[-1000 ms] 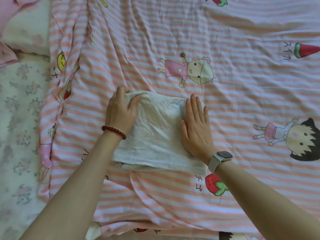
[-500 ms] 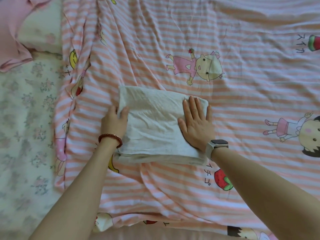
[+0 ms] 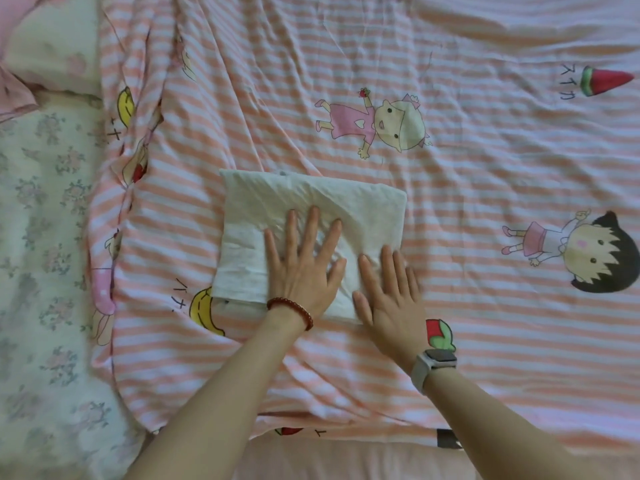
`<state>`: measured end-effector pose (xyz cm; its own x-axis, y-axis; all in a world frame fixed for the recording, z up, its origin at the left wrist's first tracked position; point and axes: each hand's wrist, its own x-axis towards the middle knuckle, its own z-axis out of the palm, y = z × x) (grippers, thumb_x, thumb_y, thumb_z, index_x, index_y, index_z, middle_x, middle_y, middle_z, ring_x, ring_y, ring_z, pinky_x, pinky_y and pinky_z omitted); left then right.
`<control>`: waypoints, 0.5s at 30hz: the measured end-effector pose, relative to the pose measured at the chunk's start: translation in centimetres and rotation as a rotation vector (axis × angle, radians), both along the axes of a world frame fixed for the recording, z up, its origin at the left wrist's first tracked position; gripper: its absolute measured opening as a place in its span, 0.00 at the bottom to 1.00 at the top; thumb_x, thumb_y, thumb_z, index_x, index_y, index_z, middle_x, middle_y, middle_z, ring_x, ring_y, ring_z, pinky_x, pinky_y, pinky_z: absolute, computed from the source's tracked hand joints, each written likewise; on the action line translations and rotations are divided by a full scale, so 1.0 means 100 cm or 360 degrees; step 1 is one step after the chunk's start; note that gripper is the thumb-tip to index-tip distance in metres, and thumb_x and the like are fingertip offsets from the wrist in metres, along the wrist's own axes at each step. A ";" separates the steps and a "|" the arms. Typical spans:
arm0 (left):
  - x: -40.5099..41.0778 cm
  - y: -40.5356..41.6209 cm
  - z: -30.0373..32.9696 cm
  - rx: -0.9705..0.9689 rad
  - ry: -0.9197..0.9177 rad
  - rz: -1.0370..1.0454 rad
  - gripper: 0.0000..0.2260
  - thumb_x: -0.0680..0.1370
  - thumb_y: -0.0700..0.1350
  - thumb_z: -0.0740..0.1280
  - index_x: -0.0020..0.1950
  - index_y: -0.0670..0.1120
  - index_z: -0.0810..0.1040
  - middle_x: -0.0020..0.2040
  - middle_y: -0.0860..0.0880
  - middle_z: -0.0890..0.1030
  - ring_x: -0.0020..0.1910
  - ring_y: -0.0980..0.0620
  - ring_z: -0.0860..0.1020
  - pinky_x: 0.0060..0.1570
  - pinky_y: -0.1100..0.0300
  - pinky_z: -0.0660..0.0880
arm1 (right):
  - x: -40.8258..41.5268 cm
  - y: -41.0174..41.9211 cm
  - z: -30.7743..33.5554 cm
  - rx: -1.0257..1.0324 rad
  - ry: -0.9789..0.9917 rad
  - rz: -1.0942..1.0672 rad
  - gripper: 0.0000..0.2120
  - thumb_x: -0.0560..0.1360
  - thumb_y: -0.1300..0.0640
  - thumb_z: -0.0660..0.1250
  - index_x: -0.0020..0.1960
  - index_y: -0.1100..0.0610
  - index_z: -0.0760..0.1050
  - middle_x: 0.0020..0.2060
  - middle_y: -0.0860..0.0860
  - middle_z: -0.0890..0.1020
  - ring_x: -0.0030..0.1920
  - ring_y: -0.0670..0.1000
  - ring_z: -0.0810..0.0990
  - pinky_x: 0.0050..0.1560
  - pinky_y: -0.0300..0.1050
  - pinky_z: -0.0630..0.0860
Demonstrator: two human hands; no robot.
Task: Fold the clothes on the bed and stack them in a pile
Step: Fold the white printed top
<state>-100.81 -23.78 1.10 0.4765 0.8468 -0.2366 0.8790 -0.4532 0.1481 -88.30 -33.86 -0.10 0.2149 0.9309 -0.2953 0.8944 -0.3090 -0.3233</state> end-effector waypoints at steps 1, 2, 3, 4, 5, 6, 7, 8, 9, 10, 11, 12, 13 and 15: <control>0.002 0.000 -0.002 0.0008 0.0022 -0.0015 0.26 0.79 0.58 0.51 0.75 0.58 0.47 0.77 0.49 0.42 0.75 0.42 0.39 0.69 0.36 0.37 | 0.004 -0.004 -0.002 -0.0019 -0.0017 0.0002 0.26 0.77 0.41 0.43 0.73 0.47 0.48 0.73 0.53 0.45 0.75 0.57 0.48 0.73 0.52 0.46; 0.003 0.001 0.000 0.0019 -0.0004 -0.0032 0.26 0.79 0.58 0.53 0.76 0.57 0.49 0.77 0.49 0.44 0.75 0.42 0.39 0.68 0.37 0.36 | 0.006 -0.005 -0.002 -0.0027 -0.0013 -0.0009 0.26 0.77 0.41 0.44 0.73 0.47 0.49 0.73 0.53 0.47 0.75 0.57 0.48 0.73 0.53 0.49; 0.005 0.004 0.003 0.0038 -0.0053 -0.0053 0.26 0.79 0.57 0.54 0.76 0.56 0.51 0.77 0.48 0.46 0.75 0.43 0.39 0.68 0.37 0.36 | 0.007 -0.005 -0.001 -0.0024 0.0008 -0.0024 0.26 0.77 0.41 0.44 0.73 0.48 0.50 0.73 0.53 0.48 0.75 0.56 0.49 0.72 0.54 0.50; 0.006 0.009 0.005 0.0065 -0.0095 -0.0083 0.26 0.79 0.56 0.55 0.76 0.55 0.53 0.77 0.48 0.48 0.74 0.44 0.38 0.67 0.37 0.35 | 0.006 -0.004 0.002 -0.0016 0.0046 -0.0051 0.27 0.77 0.42 0.45 0.74 0.48 0.51 0.74 0.54 0.48 0.75 0.57 0.49 0.72 0.54 0.51; 0.007 0.018 0.008 0.0095 -0.0108 -0.0103 0.26 0.79 0.55 0.55 0.76 0.55 0.52 0.77 0.48 0.48 0.74 0.44 0.39 0.67 0.38 0.33 | 0.005 -0.004 0.005 0.0011 0.0100 -0.0084 0.27 0.77 0.43 0.47 0.74 0.49 0.54 0.74 0.55 0.50 0.75 0.57 0.51 0.72 0.54 0.52; 0.008 0.029 0.011 0.0126 -0.0089 -0.0109 0.27 0.79 0.56 0.54 0.76 0.55 0.51 0.77 0.49 0.47 0.75 0.45 0.39 0.66 0.38 0.32 | 0.004 -0.004 0.009 0.0059 0.0162 -0.0117 0.26 0.78 0.46 0.51 0.74 0.51 0.57 0.75 0.57 0.53 0.75 0.58 0.53 0.72 0.55 0.54; 0.009 0.042 0.013 0.0154 -0.0053 -0.0108 0.27 0.79 0.56 0.52 0.76 0.55 0.49 0.77 0.50 0.47 0.75 0.45 0.41 0.65 0.39 0.31 | 0.005 -0.004 0.013 0.0139 0.0217 -0.0149 0.25 0.78 0.49 0.55 0.73 0.54 0.62 0.74 0.59 0.58 0.74 0.60 0.57 0.70 0.55 0.57; 0.011 0.057 0.015 0.0166 -0.0027 -0.0107 0.27 0.79 0.57 0.52 0.76 0.54 0.51 0.77 0.50 0.50 0.75 0.46 0.43 0.65 0.39 0.30 | 0.006 -0.003 0.016 0.0238 0.0255 -0.0198 0.23 0.77 0.53 0.60 0.71 0.58 0.65 0.71 0.61 0.63 0.71 0.61 0.63 0.68 0.56 0.62; 0.015 0.070 0.018 0.0163 -0.0030 -0.0112 0.26 0.79 0.58 0.52 0.76 0.53 0.55 0.76 0.49 0.57 0.75 0.46 0.48 0.65 0.38 0.31 | 0.007 -0.002 0.019 0.0330 0.0294 -0.0302 0.22 0.76 0.57 0.63 0.69 0.61 0.67 0.68 0.61 0.68 0.67 0.62 0.67 0.65 0.55 0.66; 0.019 0.081 0.020 0.0152 -0.0053 -0.0131 0.24 0.78 0.58 0.54 0.73 0.52 0.61 0.72 0.48 0.64 0.74 0.47 0.54 0.66 0.37 0.33 | 0.008 0.001 0.023 0.0379 0.0388 -0.0471 0.21 0.76 0.59 0.64 0.67 0.62 0.68 0.64 0.60 0.71 0.63 0.60 0.70 0.63 0.53 0.68; 0.024 0.090 0.023 0.0144 -0.0065 -0.0161 0.23 0.78 0.59 0.55 0.70 0.51 0.66 0.67 0.47 0.69 0.71 0.47 0.59 0.67 0.37 0.35 | 0.009 0.005 0.026 0.0374 0.0540 -0.0679 0.19 0.76 0.58 0.64 0.66 0.62 0.68 0.60 0.58 0.73 0.60 0.58 0.71 0.61 0.52 0.70; 0.028 0.096 0.023 0.0142 -0.0035 -0.0196 0.22 0.77 0.60 0.56 0.67 0.51 0.69 0.63 0.47 0.70 0.68 0.46 0.62 0.68 0.37 0.37 | 0.008 0.009 0.028 0.0328 0.0726 -0.0882 0.18 0.76 0.55 0.63 0.64 0.60 0.68 0.57 0.55 0.74 0.57 0.55 0.72 0.59 0.51 0.71; 0.032 0.100 0.022 0.0138 0.0035 -0.0222 0.21 0.77 0.60 0.56 0.66 0.51 0.70 0.62 0.46 0.70 0.67 0.46 0.63 0.69 0.37 0.38 | 0.007 0.012 0.029 0.0257 0.0884 -0.1037 0.17 0.76 0.53 0.63 0.62 0.58 0.69 0.55 0.52 0.75 0.55 0.53 0.74 0.55 0.51 0.72; 0.037 0.100 0.018 0.0081 0.0201 -0.0191 0.22 0.78 0.61 0.53 0.68 0.54 0.66 0.67 0.46 0.66 0.70 0.46 0.57 0.69 0.36 0.38 | 0.005 0.018 0.030 0.0159 0.1001 -0.1168 0.16 0.76 0.51 0.64 0.61 0.56 0.69 0.52 0.50 0.77 0.52 0.51 0.76 0.47 0.46 0.72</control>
